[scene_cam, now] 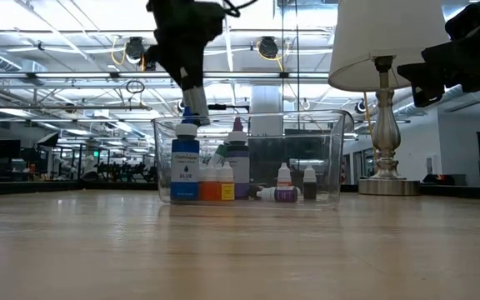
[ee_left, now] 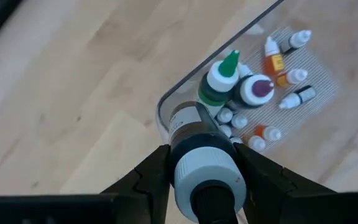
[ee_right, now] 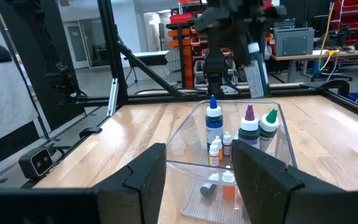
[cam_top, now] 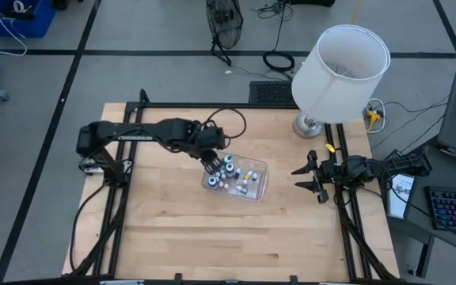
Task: Pick & Place food coloring
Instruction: Put the large black food coloring bottle into the transparent bin, then return to Home Position
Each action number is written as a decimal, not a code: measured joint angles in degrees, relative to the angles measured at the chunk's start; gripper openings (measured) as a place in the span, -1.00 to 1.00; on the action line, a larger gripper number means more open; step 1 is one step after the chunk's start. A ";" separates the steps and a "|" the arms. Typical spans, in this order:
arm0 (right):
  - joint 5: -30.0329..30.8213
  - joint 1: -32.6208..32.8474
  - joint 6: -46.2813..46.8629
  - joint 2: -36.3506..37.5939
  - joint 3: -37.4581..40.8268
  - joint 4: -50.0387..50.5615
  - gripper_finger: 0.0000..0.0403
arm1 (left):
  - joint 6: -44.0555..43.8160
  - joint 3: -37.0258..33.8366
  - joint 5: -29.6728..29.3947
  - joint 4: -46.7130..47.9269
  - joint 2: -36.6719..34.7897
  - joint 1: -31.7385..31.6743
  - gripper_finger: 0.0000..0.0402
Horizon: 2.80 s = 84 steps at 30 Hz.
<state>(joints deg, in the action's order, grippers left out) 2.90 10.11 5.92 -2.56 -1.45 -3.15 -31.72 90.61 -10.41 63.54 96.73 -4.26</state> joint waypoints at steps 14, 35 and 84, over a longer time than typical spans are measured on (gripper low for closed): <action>0.00 0.00 0.01 0.01 0.00 0.01 -0.16 | 1.49 -13.82 6.41 -13.27 0.26 -4.11 -0.24; 0.00 0.00 -0.01 -0.01 0.00 -0.02 -0.16 | -4.84 -17.99 12.12 -13.80 0.29 -4.32 0.11; 0.00 0.00 0.00 -0.01 0.00 -0.01 -0.16 | 17.71 -71.25 -14.49 -73.92 -55.37 18.02 -0.63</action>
<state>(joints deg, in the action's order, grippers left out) 2.90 10.11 5.92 -2.57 -1.45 -3.16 -14.01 19.36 -24.90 -10.38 41.35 13.76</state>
